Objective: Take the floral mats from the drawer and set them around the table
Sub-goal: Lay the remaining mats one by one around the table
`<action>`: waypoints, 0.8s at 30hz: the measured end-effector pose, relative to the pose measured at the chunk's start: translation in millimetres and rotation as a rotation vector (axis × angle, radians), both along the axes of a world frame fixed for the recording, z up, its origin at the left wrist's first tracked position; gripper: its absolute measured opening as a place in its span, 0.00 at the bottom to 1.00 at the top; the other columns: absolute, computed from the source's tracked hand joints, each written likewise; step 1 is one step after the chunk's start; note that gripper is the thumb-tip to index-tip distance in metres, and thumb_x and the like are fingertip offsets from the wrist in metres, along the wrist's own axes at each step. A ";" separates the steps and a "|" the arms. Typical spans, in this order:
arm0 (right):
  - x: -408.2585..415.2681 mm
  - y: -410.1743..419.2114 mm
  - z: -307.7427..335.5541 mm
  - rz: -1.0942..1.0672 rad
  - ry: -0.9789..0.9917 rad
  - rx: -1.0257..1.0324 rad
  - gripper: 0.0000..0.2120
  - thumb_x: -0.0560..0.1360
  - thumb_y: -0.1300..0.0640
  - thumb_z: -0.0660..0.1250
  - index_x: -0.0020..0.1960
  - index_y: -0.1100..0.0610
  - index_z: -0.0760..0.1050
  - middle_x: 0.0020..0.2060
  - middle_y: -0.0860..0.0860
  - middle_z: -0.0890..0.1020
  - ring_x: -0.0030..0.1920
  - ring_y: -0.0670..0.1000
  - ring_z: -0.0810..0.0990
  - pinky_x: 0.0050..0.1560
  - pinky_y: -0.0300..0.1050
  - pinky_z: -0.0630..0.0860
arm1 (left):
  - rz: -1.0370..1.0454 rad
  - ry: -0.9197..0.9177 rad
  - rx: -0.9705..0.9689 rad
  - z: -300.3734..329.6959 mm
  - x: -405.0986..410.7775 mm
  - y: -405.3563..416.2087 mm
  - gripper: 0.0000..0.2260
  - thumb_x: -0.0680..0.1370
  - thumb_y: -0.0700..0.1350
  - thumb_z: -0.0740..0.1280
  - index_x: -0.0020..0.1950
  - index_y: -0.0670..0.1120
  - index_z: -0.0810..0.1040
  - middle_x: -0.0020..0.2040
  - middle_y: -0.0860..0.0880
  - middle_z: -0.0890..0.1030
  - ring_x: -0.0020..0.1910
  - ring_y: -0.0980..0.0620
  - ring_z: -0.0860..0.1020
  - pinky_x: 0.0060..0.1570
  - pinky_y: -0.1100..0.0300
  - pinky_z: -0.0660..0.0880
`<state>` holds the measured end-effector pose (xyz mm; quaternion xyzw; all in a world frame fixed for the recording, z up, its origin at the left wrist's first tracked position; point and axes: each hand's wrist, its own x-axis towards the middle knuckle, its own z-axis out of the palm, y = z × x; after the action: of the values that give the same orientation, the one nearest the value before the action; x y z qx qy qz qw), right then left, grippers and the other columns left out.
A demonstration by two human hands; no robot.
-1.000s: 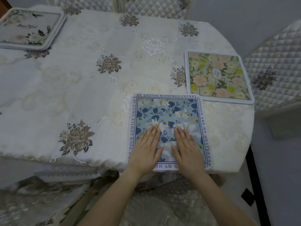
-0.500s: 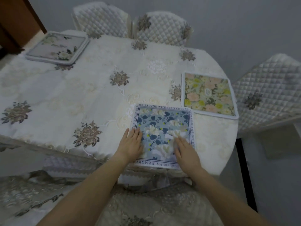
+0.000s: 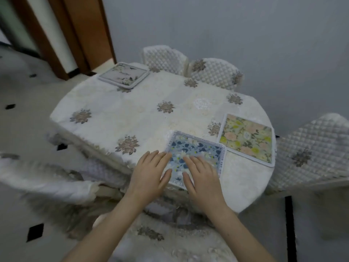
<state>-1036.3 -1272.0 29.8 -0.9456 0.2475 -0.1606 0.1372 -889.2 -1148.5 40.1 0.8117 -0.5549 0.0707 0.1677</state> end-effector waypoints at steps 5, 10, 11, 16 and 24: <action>-17.9 62.0 2.4 0.183 0.004 0.031 0.25 0.81 0.41 0.46 0.74 0.48 0.63 0.70 0.49 0.70 0.72 0.53 0.65 0.71 0.55 0.60 | 0.206 0.083 -0.008 3.3 -42.7 92.2 0.23 0.80 0.56 0.53 0.73 0.49 0.67 0.71 0.52 0.70 0.73 0.50 0.64 0.72 0.48 0.57; -25.9 124.7 -12.0 0.383 0.007 0.146 0.24 0.79 0.44 0.53 0.73 0.51 0.66 0.68 0.49 0.73 0.70 0.52 0.68 0.70 0.51 0.62 | 0.388 0.158 0.064 -16.4 -80.1 175.4 0.24 0.80 0.57 0.52 0.73 0.50 0.67 0.71 0.52 0.70 0.73 0.50 0.64 0.71 0.48 0.57; -25.8 136.7 -15.1 0.414 0.008 0.158 0.24 0.79 0.45 0.53 0.72 0.51 0.67 0.68 0.49 0.73 0.70 0.53 0.68 0.69 0.53 0.63 | 0.424 0.173 0.080 -19.4 -86.6 189.6 0.24 0.80 0.58 0.51 0.73 0.50 0.67 0.71 0.52 0.70 0.73 0.50 0.63 0.71 0.48 0.57; -11.2 184.2 -15.4 0.571 0.061 0.104 0.24 0.80 0.45 0.52 0.72 0.51 0.67 0.68 0.49 0.73 0.69 0.53 0.69 0.68 0.53 0.65 | 0.615 0.214 0.084 -21.5 -97.2 249.4 0.24 0.80 0.58 0.52 0.73 0.50 0.67 0.71 0.52 0.70 0.72 0.51 0.64 0.71 0.50 0.55; 49.6 278.0 -10.4 0.703 0.082 0.062 0.24 0.78 0.45 0.54 0.71 0.52 0.68 0.67 0.51 0.74 0.69 0.55 0.69 0.69 0.52 0.59 | 0.832 0.271 0.041 -18.0 -73.5 357.8 0.27 0.81 0.61 0.44 0.73 0.50 0.68 0.70 0.51 0.72 0.70 0.49 0.68 0.70 0.52 0.56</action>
<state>-986.8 -994.0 19.4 -0.9740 -0.0832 -0.0579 0.2027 -962.8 -790.7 22.1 0.9713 -0.1551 0.0139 0.1801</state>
